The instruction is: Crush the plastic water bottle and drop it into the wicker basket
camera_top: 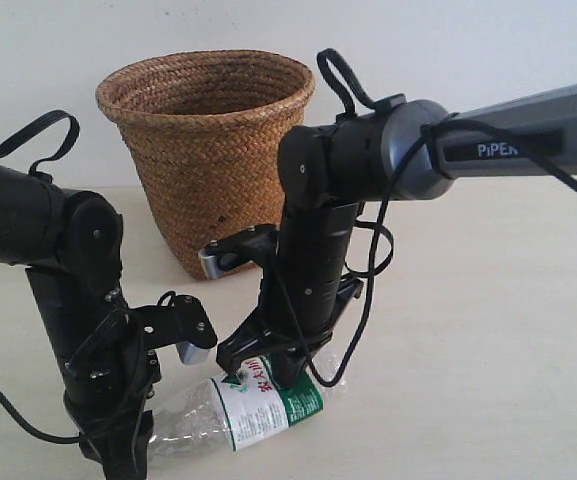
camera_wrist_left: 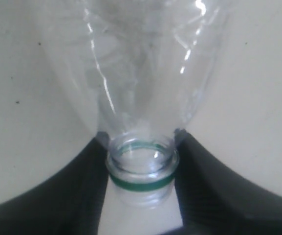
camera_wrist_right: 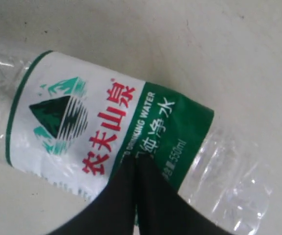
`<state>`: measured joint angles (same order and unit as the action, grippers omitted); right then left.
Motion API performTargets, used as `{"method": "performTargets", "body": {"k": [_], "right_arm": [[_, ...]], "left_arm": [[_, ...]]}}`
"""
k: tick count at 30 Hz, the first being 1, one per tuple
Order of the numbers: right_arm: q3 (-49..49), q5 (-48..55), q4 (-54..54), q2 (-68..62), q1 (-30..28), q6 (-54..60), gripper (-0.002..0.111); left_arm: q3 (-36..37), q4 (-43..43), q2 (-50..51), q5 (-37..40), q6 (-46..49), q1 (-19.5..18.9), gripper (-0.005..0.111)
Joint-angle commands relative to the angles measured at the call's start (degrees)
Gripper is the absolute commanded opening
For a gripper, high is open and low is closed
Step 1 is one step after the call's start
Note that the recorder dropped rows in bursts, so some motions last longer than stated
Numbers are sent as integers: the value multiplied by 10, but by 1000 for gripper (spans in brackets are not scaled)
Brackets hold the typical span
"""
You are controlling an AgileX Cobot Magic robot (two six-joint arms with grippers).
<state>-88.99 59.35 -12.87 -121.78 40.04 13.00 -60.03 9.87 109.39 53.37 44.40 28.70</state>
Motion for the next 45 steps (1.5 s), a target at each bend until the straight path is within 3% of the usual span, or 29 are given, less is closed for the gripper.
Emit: {"method": "performTargets", "body": {"k": [1,14,28,45], "right_arm": [[10,-4,2,-55,1,11,0],[10,41,3,-41,1,37,0],[9,45,5,101,1,-1,0],[10,16,-10,82,24,-29,0]], "left_arm": [[-2,-6,-1,4,0,5,4],[-2,-15,-1,4,0,5,4],[-2,-15,-1,4,-2,5,4],[-2,-15,-1,6,-6,5,4]]}}
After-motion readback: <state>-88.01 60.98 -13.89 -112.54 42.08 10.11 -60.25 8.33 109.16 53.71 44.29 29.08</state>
